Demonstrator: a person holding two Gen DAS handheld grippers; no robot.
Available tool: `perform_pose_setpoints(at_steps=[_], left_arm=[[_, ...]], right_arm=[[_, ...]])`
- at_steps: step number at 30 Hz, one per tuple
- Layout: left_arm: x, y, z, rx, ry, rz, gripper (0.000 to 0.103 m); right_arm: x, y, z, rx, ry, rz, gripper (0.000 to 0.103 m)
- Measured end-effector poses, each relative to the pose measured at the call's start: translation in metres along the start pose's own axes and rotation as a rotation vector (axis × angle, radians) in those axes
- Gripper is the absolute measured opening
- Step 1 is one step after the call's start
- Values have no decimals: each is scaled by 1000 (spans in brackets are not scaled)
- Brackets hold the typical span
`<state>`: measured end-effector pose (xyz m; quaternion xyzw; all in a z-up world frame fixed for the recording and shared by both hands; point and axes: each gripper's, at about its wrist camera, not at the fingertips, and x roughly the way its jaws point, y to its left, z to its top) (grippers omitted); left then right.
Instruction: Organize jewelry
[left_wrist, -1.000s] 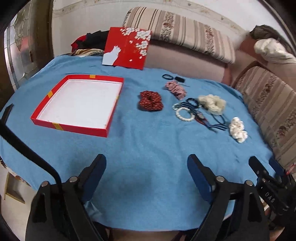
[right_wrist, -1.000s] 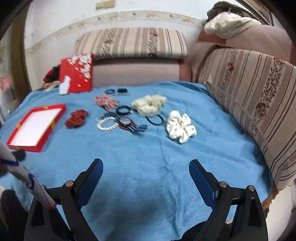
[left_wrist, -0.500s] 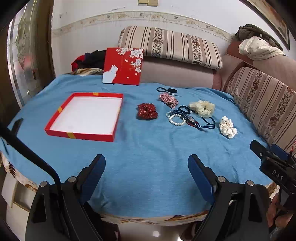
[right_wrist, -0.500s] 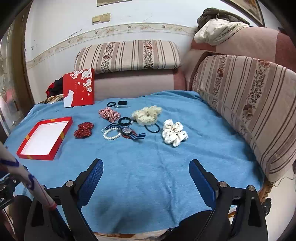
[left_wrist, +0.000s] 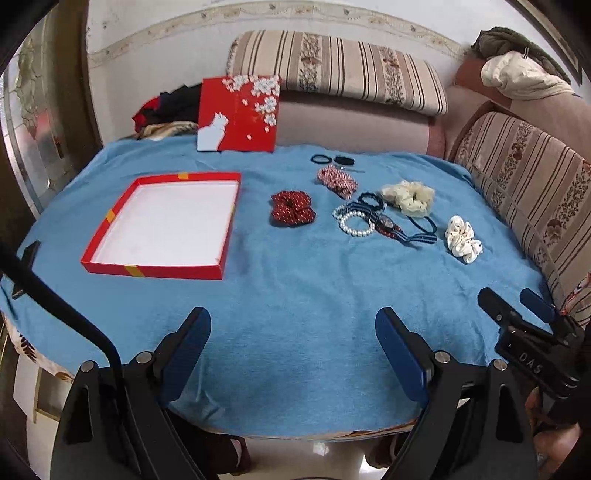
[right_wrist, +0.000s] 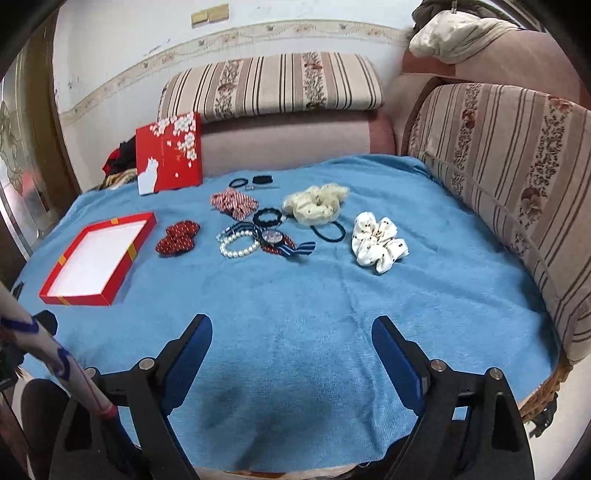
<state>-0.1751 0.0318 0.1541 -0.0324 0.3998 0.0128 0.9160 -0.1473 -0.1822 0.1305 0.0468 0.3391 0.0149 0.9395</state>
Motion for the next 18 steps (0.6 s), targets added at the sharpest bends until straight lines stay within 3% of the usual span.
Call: perform_pose_setpoints(at_steps=[18], left_arm=[[76, 0, 16, 23, 118, 61, 90]], right_arm=[[73, 4, 12, -20, 107, 10, 91]])
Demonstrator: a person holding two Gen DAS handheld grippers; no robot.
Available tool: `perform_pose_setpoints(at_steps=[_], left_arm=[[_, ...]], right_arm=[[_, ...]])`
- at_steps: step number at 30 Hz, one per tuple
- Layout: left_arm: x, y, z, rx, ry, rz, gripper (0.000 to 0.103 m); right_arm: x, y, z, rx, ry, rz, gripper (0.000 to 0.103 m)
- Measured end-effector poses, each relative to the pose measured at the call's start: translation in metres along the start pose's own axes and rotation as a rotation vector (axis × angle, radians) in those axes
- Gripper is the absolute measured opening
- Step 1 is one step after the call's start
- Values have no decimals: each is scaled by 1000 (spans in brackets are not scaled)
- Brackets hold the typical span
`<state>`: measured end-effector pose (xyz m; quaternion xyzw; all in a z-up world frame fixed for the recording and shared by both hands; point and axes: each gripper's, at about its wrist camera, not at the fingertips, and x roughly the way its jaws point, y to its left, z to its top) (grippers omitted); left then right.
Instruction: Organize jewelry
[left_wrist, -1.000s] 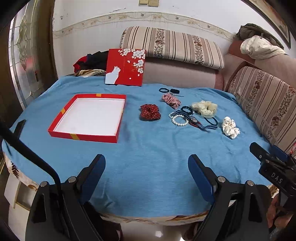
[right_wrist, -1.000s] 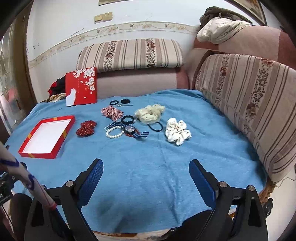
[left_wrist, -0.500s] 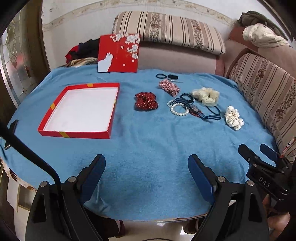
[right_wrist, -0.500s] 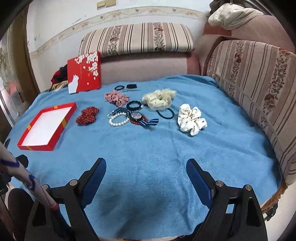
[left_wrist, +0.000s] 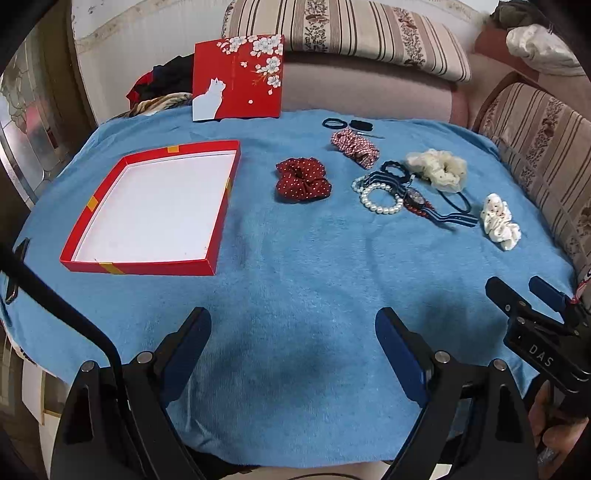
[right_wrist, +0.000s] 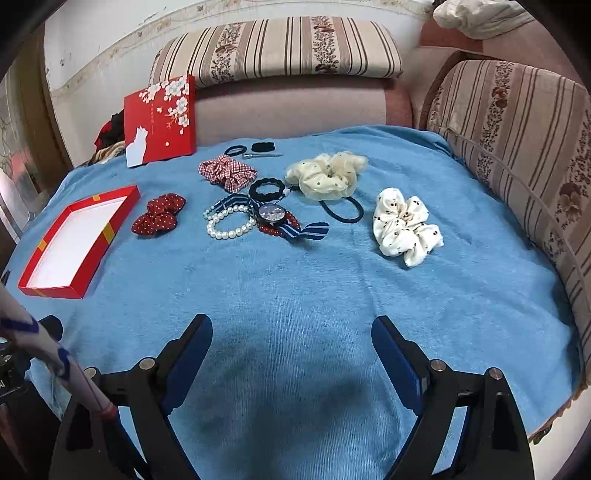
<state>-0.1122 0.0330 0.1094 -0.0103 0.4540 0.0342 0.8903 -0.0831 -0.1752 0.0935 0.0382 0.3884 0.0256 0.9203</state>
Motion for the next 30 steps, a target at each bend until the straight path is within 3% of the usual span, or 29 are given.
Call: perform_pose_setpoints(at_steps=[17, 22, 30], left_arm=[[46, 14, 23, 39, 24, 77, 88], [63, 28, 47, -8, 71, -31, 71], [111, 38, 102, -102, 112, -133, 71]], right_arm=[[32, -20, 11, 18, 32, -32, 88], [30, -40, 17, 20, 16, -52, 81], [16, -108, 33, 127, -33, -163, 81]])
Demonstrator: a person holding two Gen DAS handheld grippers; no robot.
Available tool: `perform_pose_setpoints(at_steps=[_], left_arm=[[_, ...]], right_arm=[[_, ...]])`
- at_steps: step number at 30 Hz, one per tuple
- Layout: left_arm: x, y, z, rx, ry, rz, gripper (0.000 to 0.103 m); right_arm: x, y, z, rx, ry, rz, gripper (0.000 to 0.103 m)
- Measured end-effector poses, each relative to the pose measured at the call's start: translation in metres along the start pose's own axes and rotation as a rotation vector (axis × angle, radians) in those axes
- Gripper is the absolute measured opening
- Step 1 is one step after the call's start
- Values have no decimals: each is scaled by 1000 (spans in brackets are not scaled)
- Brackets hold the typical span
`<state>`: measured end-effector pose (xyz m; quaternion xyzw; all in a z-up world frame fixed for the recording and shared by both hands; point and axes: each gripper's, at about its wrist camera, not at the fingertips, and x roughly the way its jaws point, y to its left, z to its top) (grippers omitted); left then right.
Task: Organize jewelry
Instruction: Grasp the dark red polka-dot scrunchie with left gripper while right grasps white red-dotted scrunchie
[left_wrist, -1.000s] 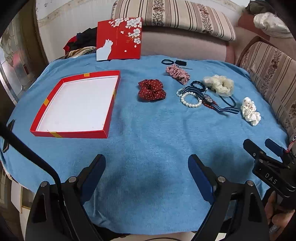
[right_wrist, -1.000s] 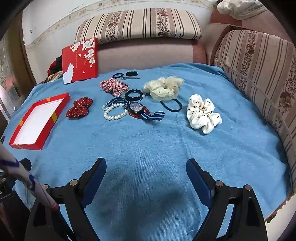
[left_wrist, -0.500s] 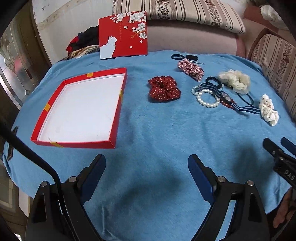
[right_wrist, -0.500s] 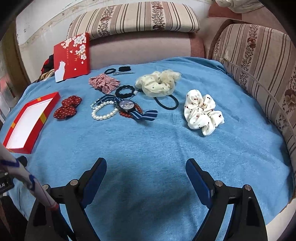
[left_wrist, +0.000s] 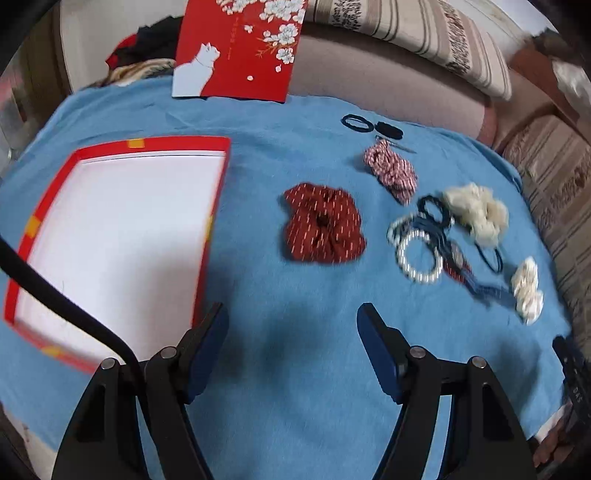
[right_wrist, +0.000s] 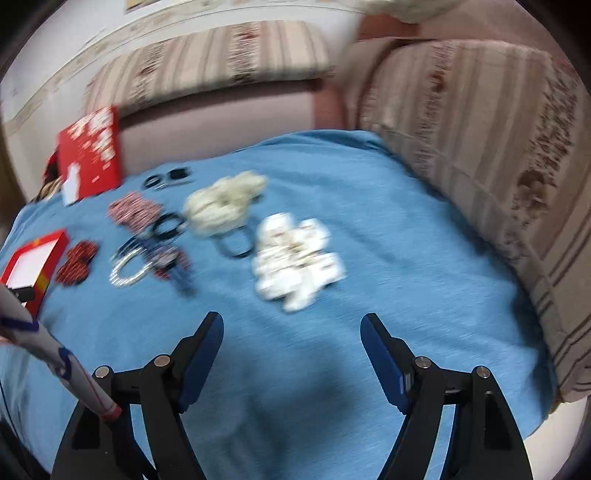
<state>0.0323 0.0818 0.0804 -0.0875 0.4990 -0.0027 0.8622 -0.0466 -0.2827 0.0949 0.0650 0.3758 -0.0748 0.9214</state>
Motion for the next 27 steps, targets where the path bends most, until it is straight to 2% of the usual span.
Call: perform_pose_setpoints(at_steps=[2, 6, 14, 17, 18, 20, 21, 24, 27], left_arm=[[12, 1, 12, -17, 10, -25, 71], [42, 3, 31, -60, 44, -86, 71], [86, 3, 49, -97, 101, -175, 72], [95, -8, 54, -58, 96, -138, 72], [97, -14, 55, -35, 94, -116, 72], [99, -23, 55, 1, 94, -67, 35], [100, -28, 54, 21, 112, -56, 12], [87, -31, 51, 14, 111, -94, 13], [53, -31, 44, 21, 74, -127, 13]], right_arm=[[8, -16, 9, 34, 10, -7, 81], [30, -32, 30, 68, 31, 34, 81], [85, -13, 42, 29, 87, 67, 81], [103, -8, 39, 24, 123, 67, 80], [109, -7, 38, 27, 136, 67, 76], [117, -8, 37, 46, 172, 93, 22], [118, -9, 37, 66, 184, 112, 21], [102, -9, 40, 76, 156, 120, 17], [73, -9, 45, 52, 104, 109, 17]])
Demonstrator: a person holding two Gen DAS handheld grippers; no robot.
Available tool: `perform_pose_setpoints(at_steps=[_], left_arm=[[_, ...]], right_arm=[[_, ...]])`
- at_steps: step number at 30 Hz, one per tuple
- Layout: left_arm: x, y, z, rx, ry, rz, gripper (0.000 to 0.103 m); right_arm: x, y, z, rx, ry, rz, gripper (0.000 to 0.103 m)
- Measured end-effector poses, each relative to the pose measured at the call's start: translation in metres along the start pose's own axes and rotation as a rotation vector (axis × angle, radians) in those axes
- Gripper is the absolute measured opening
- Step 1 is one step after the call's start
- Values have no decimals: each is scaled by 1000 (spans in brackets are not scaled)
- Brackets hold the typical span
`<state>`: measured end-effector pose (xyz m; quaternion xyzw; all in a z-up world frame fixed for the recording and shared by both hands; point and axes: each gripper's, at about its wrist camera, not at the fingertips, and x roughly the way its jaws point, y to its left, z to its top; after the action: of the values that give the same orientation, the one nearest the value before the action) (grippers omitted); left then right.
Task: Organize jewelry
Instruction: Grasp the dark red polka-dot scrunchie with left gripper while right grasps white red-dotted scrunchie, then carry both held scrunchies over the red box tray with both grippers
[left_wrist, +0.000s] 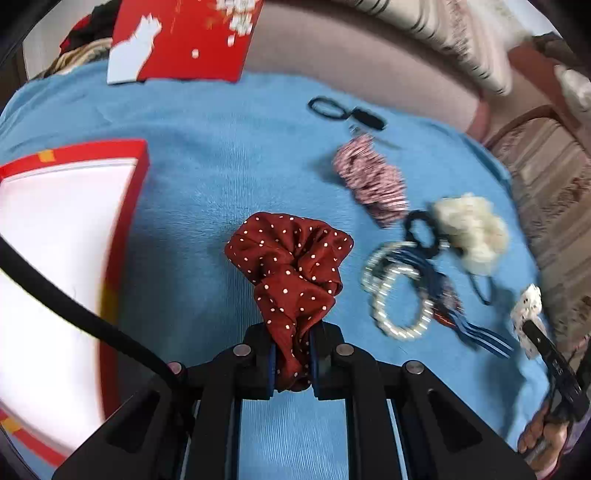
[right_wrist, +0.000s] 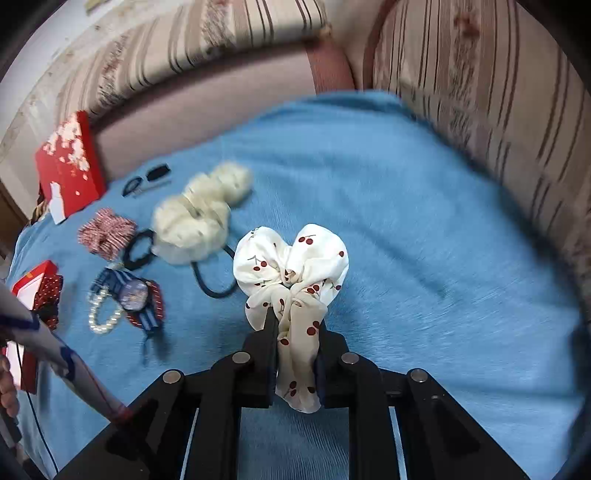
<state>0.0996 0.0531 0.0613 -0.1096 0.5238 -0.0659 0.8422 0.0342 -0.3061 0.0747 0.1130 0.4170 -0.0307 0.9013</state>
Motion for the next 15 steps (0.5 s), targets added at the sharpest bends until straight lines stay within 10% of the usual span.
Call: perform_pose_setpoints(at_steps=[7, 15], left_arm=[[-92, 24, -20, 19, -105, -16, 13], [-151, 112, -25, -70, -160, 139, 14]], right_arm=[[-66, 28, 12, -39, -75, 91, 17], [-88, 137, 11, -160, -28, 325, 17]])
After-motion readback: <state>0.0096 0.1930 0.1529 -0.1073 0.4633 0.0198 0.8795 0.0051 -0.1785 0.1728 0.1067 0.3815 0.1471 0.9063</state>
